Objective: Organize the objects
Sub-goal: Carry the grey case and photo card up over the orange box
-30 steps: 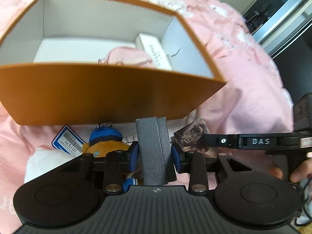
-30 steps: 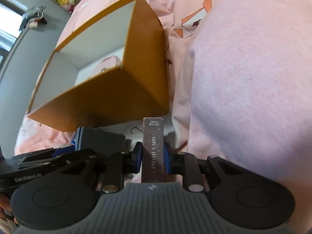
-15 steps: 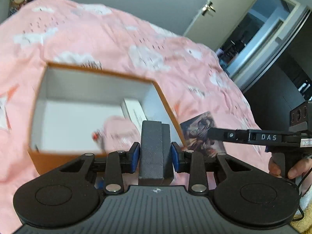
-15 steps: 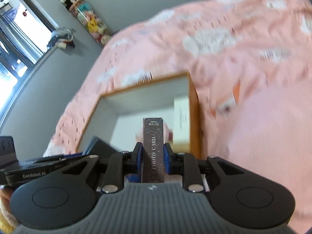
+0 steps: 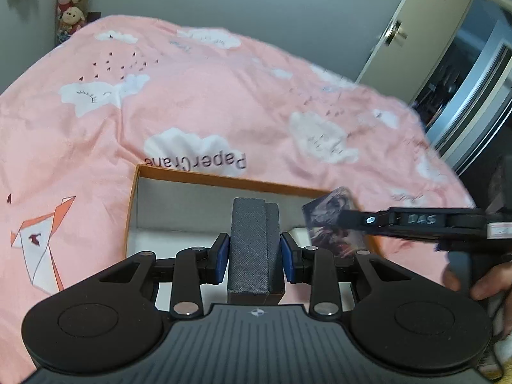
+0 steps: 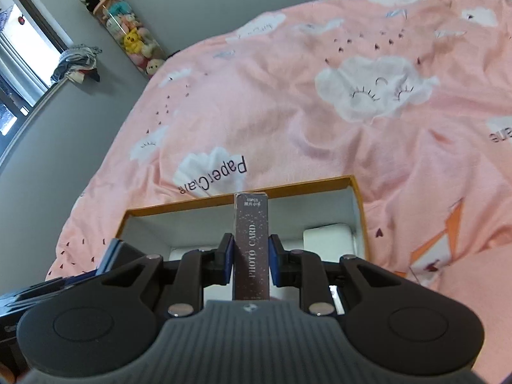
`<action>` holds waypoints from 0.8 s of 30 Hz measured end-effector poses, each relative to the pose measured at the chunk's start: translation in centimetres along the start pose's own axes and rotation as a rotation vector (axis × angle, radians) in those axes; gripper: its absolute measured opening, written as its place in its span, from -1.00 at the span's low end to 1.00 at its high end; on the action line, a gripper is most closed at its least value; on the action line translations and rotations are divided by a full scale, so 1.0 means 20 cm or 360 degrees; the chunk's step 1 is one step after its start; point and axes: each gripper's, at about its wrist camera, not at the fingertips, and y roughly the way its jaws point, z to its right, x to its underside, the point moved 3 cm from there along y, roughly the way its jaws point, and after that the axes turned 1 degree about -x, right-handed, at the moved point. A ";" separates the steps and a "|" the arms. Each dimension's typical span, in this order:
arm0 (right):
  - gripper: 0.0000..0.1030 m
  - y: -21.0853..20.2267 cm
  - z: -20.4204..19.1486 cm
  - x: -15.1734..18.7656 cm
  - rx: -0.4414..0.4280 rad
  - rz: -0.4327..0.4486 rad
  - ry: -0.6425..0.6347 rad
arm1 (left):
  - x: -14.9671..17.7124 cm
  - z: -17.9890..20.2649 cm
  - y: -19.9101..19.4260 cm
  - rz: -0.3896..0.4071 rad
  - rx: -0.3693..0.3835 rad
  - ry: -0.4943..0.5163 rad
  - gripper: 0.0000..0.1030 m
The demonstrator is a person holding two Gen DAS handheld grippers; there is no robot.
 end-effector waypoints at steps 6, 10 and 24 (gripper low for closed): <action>-0.54 0.05 0.03 -0.01 0.0031 0.0012 -0.0056 | -0.02 0.00 0.26 -0.0114 -0.0270 0.0225 -0.27; -0.54 0.07 0.03 -0.01 0.0034 -0.0001 -0.0102 | 0.00 0.06 0.37 -0.0160 -0.0438 0.0411 -0.26; -0.54 0.07 0.06 0.06 0.0067 -0.0016 -0.0162 | 0.01 0.13 0.54 -0.0335 -0.0328 0.0371 -0.15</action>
